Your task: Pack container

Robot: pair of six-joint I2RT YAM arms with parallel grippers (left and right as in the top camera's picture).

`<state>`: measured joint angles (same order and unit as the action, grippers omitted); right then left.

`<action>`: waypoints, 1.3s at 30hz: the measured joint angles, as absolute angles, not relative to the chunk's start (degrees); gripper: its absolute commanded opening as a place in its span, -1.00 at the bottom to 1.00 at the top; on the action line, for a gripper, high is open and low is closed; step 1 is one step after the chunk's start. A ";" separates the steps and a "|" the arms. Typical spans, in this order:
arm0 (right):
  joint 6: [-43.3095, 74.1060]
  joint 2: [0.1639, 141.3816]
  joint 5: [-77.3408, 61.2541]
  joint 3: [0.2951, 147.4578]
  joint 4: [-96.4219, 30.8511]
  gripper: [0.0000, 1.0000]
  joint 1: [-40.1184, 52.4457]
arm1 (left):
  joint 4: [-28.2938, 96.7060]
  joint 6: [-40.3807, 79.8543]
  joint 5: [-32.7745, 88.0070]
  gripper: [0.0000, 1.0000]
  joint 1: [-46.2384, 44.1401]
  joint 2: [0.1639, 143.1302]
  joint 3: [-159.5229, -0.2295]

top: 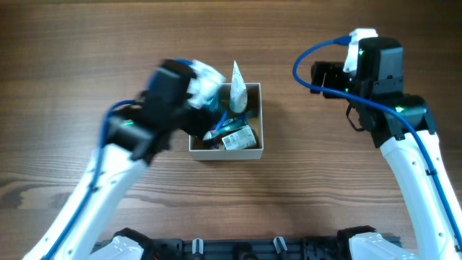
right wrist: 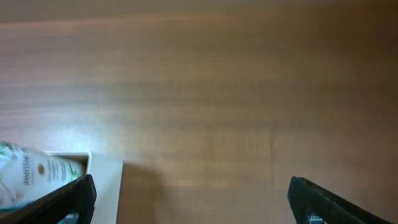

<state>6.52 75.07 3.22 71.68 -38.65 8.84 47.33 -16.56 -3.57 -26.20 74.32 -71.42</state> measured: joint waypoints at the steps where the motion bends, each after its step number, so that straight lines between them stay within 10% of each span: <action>1: 4.14 75.07 1.87 71.70 -36.86 0.99 8.84 | 47.29 -14.15 -4.64 1.00 -22.44 72.97 -71.44; 8: 2.59 75.11 -3.86 71.72 -40.25 1.00 8.84 | 52.16 -5.13 -3.07 1.00 -0.93 73.21 -71.42; 18: 13.34 38.94 7.46 48.97 -49.15 0.99 18.87 | 50.15 0.62 2.52 1.00 0.19 35.29 -47.92; 30: 13.76 32.38 9.34 45.63 -54.04 1.00 17.63 | 54.98 1.65 2.94 1.00 0.19 31.59 -46.74; 39: 2.15 3.07 2.39 11.18 -4.62 0.99 7.57 | 55.07 1.67 2.96 1.00 0.19 31.59 -46.50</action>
